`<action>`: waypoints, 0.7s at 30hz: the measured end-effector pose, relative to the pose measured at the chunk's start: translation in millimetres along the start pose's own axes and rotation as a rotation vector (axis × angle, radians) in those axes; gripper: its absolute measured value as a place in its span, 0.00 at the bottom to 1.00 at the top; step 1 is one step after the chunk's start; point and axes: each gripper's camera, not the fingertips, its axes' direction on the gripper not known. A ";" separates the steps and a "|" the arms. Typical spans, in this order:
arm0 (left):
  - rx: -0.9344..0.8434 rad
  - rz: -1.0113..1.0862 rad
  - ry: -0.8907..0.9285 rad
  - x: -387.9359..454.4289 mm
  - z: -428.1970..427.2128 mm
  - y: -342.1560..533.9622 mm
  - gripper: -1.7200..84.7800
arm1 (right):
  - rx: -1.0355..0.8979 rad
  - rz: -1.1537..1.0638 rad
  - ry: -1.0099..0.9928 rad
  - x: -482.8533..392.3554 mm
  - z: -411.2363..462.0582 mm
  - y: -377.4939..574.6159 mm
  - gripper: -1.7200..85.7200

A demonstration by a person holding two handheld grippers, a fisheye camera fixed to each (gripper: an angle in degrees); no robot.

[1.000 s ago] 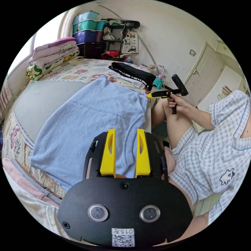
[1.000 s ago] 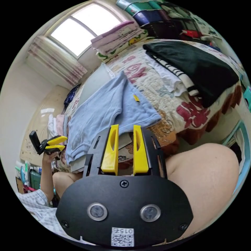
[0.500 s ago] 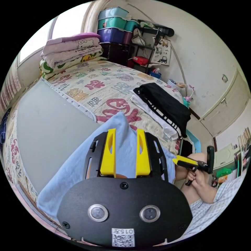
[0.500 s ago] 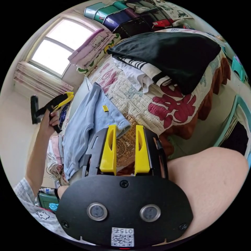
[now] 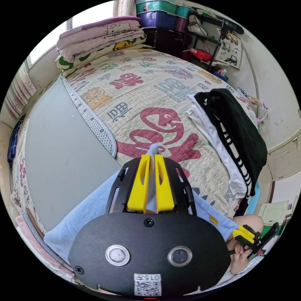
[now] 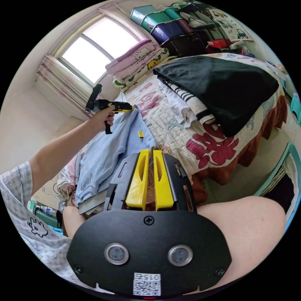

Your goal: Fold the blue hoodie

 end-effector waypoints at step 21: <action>0.603 -0.141 0.452 -189.1 -247.3 180.0 0.03 | 0.357 -0.613 -0.221 -57.4 -146.0 208.9 0.02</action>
